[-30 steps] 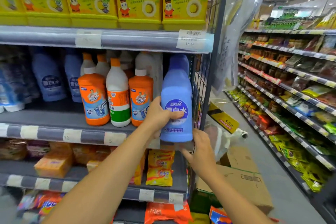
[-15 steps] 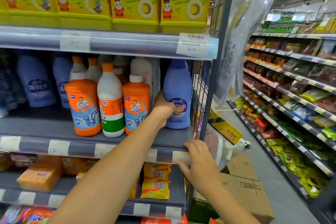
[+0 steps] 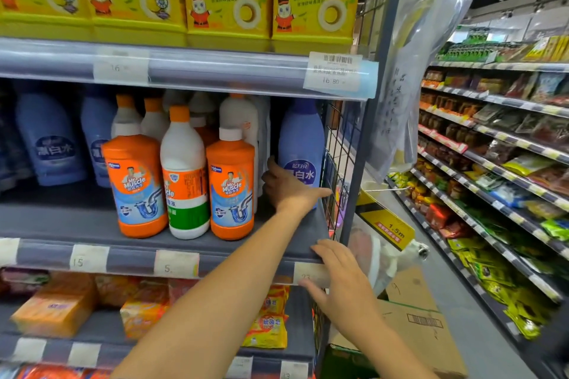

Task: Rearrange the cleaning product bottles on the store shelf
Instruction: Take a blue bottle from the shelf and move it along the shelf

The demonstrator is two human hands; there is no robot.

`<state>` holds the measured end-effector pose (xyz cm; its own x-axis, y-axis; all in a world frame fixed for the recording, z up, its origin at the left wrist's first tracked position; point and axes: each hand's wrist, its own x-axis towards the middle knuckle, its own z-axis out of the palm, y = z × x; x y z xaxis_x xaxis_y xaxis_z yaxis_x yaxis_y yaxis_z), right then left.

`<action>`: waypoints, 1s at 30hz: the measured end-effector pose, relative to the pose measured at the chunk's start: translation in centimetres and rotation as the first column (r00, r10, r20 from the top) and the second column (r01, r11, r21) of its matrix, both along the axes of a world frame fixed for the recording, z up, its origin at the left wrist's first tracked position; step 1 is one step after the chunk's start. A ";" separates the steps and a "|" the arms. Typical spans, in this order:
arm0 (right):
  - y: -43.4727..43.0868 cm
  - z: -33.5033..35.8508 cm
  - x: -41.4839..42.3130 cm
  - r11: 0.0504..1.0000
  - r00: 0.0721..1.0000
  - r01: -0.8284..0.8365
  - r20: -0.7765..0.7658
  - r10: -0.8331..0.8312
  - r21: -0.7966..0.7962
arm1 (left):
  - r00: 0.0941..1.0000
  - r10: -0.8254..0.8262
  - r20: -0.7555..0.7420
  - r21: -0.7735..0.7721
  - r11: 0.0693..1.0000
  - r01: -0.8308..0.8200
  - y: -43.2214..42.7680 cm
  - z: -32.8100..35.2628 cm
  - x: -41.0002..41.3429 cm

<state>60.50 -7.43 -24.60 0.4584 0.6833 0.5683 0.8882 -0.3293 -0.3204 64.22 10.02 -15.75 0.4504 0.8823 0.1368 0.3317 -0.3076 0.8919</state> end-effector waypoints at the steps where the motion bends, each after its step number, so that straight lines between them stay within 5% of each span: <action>1: 0.0 -0.1 0.0 1.000 1.000 0.000 -0.006 0.000 0.004 | 0.999 0.028 -0.035 0.024 0.999 -0.027 -0.6 -0.4 0.3; 5: 0.1 0.0 -0.2 1.000 1.000 0.005 -0.019 -0.005 0.004 | 0.994 0.042 -0.100 0.064 0.997 -0.036 -0.9 -0.5 1.1; 21: -0.2 0.3 -0.7 1.000 0.999 0.021 -0.032 -0.021 0.009 | 0.999 -0.040 0.017 -0.002 0.999 0.040 2.4 -0.9 2.7; 27: -0.2 0.5 -0.6 1.000 0.998 0.024 -0.055 -0.024 0.010 | 0.983 -0.087 -0.160 -0.128 0.990 0.067 0.5 0.3 0.6; 30: -0.2 0.7 -0.7 0.999 0.997 0.041 -0.064 -0.042 -0.008 | 0.937 -0.259 -0.235 -0.064 0.966 0.251 -1.4 1.2 -2.8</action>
<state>59.84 -7.68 -23.89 0.5215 0.6668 0.5323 0.8516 -0.3679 -0.3735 61.40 8.67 -14.50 0.6768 0.7356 -0.0300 0.4509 -0.3819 0.8067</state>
